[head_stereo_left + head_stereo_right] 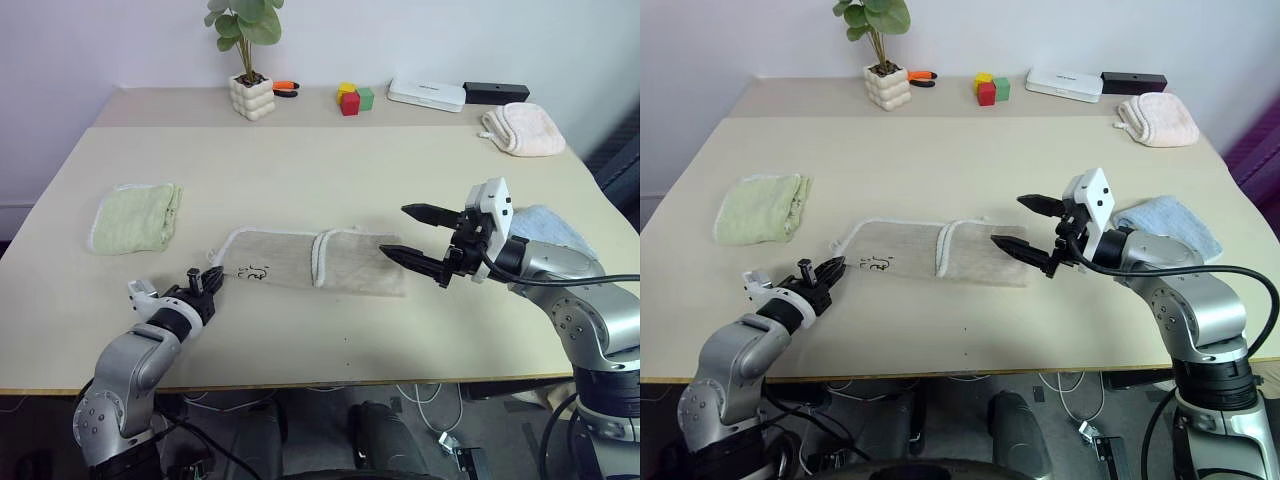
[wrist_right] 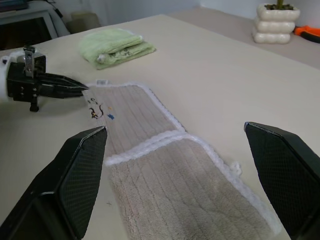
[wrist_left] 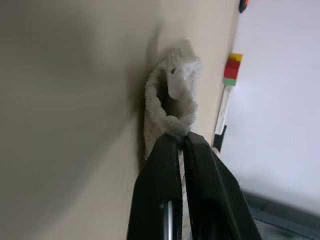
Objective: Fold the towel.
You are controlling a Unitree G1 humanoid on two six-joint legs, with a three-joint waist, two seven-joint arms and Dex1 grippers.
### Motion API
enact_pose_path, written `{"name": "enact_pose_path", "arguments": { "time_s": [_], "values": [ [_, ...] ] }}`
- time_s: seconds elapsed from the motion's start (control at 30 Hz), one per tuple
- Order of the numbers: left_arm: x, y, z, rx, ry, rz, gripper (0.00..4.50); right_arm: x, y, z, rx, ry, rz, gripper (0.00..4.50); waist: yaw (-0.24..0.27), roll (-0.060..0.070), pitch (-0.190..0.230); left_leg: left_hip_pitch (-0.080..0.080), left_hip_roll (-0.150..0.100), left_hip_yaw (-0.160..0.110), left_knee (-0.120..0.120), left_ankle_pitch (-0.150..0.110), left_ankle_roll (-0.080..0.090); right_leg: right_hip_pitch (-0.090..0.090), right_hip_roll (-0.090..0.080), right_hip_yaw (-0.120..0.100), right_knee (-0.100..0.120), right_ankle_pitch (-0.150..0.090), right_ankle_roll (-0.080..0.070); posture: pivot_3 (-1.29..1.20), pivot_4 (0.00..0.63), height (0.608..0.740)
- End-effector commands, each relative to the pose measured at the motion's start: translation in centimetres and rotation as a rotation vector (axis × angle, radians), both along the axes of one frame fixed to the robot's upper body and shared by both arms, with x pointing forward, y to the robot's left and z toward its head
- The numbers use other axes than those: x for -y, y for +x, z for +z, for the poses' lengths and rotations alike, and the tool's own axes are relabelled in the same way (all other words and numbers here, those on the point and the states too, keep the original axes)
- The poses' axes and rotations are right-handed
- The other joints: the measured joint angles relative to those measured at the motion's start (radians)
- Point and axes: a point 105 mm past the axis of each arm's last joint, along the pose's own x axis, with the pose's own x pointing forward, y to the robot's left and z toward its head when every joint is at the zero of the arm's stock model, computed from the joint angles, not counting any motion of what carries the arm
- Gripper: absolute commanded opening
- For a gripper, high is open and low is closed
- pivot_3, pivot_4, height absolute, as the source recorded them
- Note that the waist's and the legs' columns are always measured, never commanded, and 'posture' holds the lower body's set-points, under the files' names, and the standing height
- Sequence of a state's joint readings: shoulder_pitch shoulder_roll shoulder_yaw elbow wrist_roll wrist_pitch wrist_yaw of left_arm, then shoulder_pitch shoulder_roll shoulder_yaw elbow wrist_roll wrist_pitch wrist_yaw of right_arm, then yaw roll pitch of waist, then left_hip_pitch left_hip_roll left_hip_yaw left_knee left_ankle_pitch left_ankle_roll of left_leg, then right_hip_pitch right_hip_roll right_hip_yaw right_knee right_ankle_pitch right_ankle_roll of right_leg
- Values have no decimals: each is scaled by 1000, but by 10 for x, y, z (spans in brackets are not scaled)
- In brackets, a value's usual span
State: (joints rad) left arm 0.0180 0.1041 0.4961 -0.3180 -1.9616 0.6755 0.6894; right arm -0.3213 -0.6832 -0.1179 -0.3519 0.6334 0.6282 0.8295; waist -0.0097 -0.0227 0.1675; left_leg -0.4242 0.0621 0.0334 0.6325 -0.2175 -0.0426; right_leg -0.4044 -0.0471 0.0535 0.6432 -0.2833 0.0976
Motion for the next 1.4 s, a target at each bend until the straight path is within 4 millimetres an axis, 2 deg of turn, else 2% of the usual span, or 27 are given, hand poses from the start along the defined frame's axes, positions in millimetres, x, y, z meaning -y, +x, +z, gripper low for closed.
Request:
{"name": "enact_pose_path", "arguments": {
  "time_s": [0.03,0.13,0.3,0.4,0.57,0.67,0.73,0.87,0.97,1.17,1.3,1.4],
  "values": [
    [0,0,8,34,-6,0,29,-4,-4,10,53,-1,16,4500,0,0,0,0,0,0,0,0,0,0,0,0,0,0,0,0,150,740],
    [5,1,19,101,50,-63,29,-4,-3,9,56,-3,11,4500,0,0,0,0,0,0,0,0,0,0,0,0,0,0,0,0,150,740],
    [31,-7,61,368,281,-360,29,5,2,4,55,-43,-19,4500,0,-1,0,-1,0,-1,-1,0,0,-1,0,0,0,0,0,0,150,740],
    [39,-7,84,498,319,-438,29,17,4,-4,43,-116,-45,4500,1,0,0,-1,0,0,-1,0,0,-1,-1,0,-1,0,0,0,150,740],
    [75,-8,96,673,483,-699,29,38,1,-13,5,-178,-64,4500,-1,0,1,-2,0,2,-3,0,0,0,-1,-1,-9,2,-3,0,150,740],
    [91,3,101,740,452,-765,29,49,3,-16,-5,-215,-94,4500,1,1,1,-3,-1,2,-3,0,0,0,-1,0,-10,2,-3,0,150,740],
    [110,10,101,774,436,-844,29,56,7,-13,10,-222,-130,4500,2,1,1,-3,-1,2,-2,0,0,1,-1,0,-10,2,-3,0,150,740],
    [138,11,98,822,418,-1006,29,58,6,-10,31,-220,-152,4500,-2,1,1,-3,-1,2,-3,0,0,0,0,0,-10,3,-2,0,150,740],
    [150,11,90,831,407,-1108,29,67,2,-11,32,-237,-192,4500,-2,1,1,-3,-1,1,-4,0,0,-1,1,0,-10,3,0,0,150,740],
    [172,22,62,817,429,-1209,29,91,-12,-9,26,-257,-280,4500,1,1,1,-4,-1,-1,-3,0,0,0,2,-1,-10,2,1,0,150,740],
    [189,28,60,842,447,-1243,29,95,-27,-2,8,-203,-290,4500,1,1,1,-4,-1,-1,-2,0,0,0,1,-1,-10,3,2,0,150,740],
    [202,32,59,850,441,-1252,29,89,-37,2,0,-153,-272,4500,1,1,1,-4,-1,-2,-2,0,0,1,1,-1,-10,3,2,0,150,740]
  ]
}}
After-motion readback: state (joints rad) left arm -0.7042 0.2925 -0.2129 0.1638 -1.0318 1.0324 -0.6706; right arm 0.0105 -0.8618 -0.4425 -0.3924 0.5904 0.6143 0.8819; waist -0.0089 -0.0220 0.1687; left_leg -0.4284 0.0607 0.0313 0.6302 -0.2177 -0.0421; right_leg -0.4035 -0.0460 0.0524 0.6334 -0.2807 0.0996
